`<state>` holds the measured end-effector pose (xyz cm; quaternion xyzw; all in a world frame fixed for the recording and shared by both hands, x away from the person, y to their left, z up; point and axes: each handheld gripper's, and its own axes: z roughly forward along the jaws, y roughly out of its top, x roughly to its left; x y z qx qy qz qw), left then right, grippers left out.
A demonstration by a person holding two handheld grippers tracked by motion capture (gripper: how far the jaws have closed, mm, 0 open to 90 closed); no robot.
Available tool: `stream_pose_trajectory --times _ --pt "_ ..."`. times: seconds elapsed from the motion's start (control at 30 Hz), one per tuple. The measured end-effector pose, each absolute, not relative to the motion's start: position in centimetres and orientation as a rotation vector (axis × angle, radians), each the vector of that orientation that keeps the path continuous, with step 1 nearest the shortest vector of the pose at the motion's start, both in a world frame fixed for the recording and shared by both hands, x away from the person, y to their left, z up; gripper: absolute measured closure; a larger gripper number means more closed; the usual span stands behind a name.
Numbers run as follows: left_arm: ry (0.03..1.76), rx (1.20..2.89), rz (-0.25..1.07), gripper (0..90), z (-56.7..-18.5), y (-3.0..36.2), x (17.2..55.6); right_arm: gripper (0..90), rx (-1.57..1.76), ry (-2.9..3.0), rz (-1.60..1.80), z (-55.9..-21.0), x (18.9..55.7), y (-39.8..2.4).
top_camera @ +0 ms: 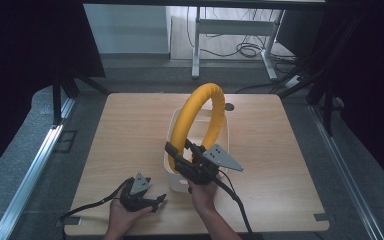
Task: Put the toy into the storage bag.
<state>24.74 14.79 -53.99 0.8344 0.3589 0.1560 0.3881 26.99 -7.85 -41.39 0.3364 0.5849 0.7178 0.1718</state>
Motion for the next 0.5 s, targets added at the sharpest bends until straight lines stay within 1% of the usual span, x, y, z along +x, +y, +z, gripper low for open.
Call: stream_pose_trajectory --times 0.2,0.5 --pt "0.913 2.125 0.394 19.2 -54.02 14.78 24.76 44.4 0.998 1.718 1.945 -41.91 26.97 -7.82" --pt "0.915 2.124 0.390 19.1 -54.04 14.74 24.77 43.6 1.031 1.794 1.928 -41.70 27.08 -8.74"
